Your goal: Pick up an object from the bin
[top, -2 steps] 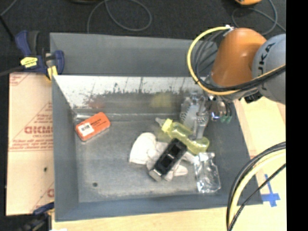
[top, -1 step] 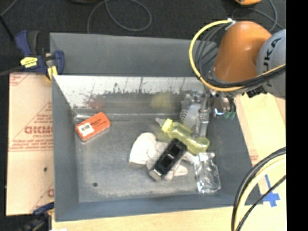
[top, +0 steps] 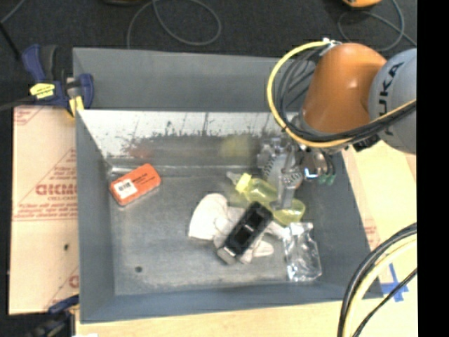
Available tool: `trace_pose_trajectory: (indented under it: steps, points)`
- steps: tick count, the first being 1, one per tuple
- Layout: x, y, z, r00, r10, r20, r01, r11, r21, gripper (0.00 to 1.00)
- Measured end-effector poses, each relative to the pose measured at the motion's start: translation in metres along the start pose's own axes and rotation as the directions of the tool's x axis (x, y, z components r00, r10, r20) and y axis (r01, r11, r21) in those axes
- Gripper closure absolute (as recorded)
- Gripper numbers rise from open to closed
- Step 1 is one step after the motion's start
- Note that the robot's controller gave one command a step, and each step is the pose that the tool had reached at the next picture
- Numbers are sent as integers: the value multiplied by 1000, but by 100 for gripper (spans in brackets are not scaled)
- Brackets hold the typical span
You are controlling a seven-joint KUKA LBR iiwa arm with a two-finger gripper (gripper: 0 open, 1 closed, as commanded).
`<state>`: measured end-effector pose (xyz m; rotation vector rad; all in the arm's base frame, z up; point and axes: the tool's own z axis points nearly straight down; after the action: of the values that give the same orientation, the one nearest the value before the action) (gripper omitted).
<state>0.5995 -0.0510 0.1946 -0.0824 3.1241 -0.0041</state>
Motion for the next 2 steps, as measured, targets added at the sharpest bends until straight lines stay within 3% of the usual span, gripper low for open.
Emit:
trace_pose_trajectory:
  steps: [1,2]
  points:
    - [24,17,56,997,71,-12,-71,997,-2,0]
    - [19,23,80,970,244,-15,-244,970,0,0]
